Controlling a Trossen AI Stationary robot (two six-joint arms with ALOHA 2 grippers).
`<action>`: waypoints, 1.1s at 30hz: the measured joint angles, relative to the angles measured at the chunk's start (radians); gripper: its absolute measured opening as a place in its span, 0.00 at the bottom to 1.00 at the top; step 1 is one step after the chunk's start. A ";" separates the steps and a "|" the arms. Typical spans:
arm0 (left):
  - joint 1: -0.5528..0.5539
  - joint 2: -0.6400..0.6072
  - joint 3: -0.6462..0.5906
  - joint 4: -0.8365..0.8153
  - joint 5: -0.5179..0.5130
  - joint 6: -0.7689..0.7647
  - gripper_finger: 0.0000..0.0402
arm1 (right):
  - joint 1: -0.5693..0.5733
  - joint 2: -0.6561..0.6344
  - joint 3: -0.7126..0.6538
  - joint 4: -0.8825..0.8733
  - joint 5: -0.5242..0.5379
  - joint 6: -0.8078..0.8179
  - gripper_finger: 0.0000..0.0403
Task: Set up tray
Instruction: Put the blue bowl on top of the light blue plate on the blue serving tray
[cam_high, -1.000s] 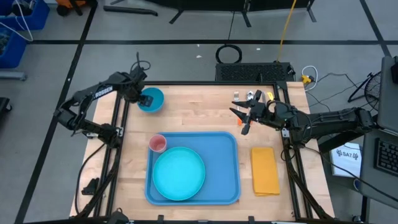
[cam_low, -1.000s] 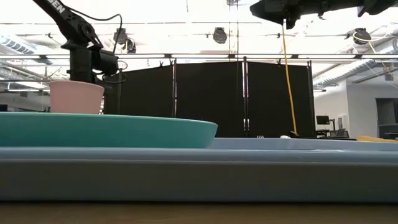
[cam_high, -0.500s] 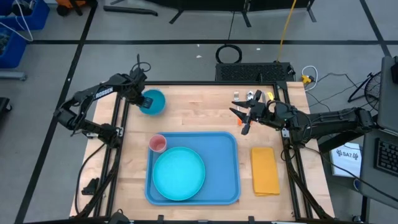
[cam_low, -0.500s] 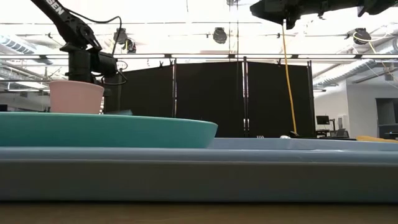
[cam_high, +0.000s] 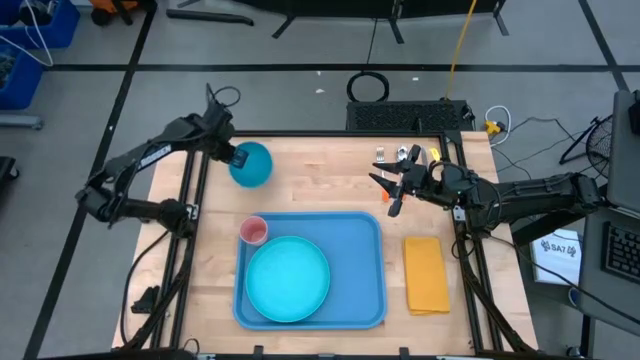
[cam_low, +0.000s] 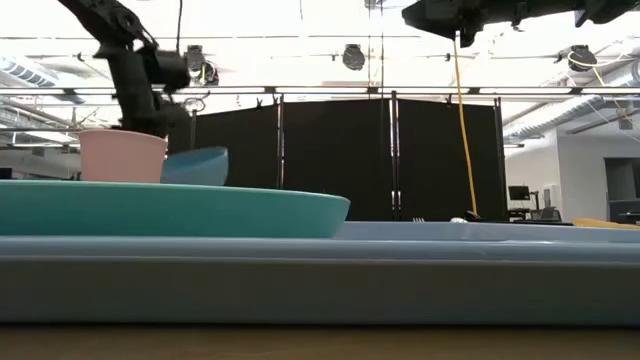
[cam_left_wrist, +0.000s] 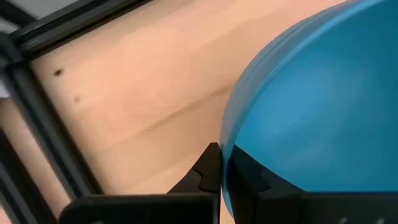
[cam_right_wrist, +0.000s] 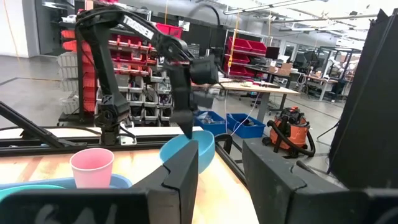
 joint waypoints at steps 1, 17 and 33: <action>-0.016 -0.022 0.010 -0.011 0.008 -0.002 0.02 | 0.000 0.000 0.000 0.002 0.000 0.000 0.29; -0.721 -0.114 0.288 -0.130 -0.040 -0.252 0.02 | 0.000 0.000 0.000 0.018 0.001 0.013 0.29; -1.244 0.174 0.316 -0.120 -0.020 -0.689 0.02 | 0.000 0.000 0.000 0.025 0.002 0.040 0.29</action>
